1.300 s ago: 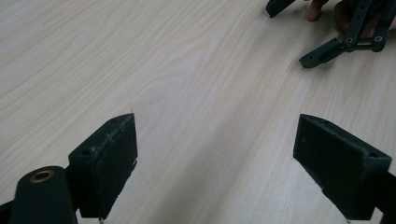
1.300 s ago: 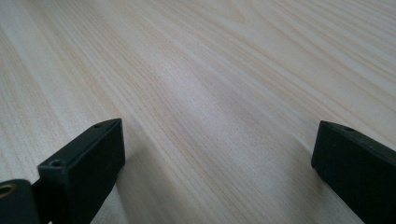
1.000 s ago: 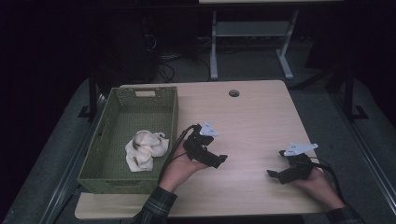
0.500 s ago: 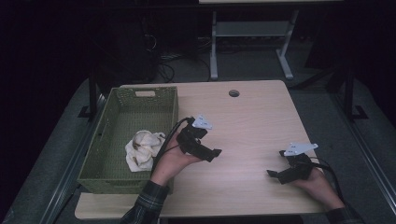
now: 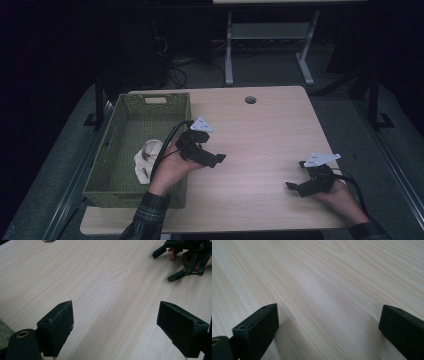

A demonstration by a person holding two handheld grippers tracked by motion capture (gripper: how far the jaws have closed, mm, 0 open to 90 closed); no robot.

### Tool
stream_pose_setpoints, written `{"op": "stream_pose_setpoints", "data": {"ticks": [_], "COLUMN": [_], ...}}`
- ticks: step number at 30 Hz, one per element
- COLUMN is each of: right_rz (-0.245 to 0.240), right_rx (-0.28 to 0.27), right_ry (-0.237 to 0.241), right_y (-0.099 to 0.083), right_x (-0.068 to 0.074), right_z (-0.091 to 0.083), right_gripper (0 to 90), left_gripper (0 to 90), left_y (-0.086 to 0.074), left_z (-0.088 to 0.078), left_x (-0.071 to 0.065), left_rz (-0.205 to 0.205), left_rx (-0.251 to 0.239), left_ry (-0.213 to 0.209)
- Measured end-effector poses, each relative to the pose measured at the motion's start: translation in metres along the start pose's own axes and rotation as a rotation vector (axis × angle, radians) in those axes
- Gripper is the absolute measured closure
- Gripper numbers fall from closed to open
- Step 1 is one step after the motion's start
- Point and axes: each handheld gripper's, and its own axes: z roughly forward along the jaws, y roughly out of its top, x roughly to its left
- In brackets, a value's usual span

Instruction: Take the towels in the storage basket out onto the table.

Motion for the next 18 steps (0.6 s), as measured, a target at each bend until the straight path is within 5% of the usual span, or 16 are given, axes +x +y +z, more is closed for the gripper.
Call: {"op": "stream_pose_setpoints", "data": {"ticks": [18], "right_rz": [-0.001], "right_rx": [0.0], "right_ry": [-0.001], "right_y": [0.0], "right_x": [0.0], "right_z": [0.0], "right_gripper": [2.4], "left_gripper": [13.5], "left_y": [-0.015], "left_z": [-0.036], "left_x": [0.027], "left_rz": [-0.055], "left_rx": [-0.027], "left_ry": [0.084]}}
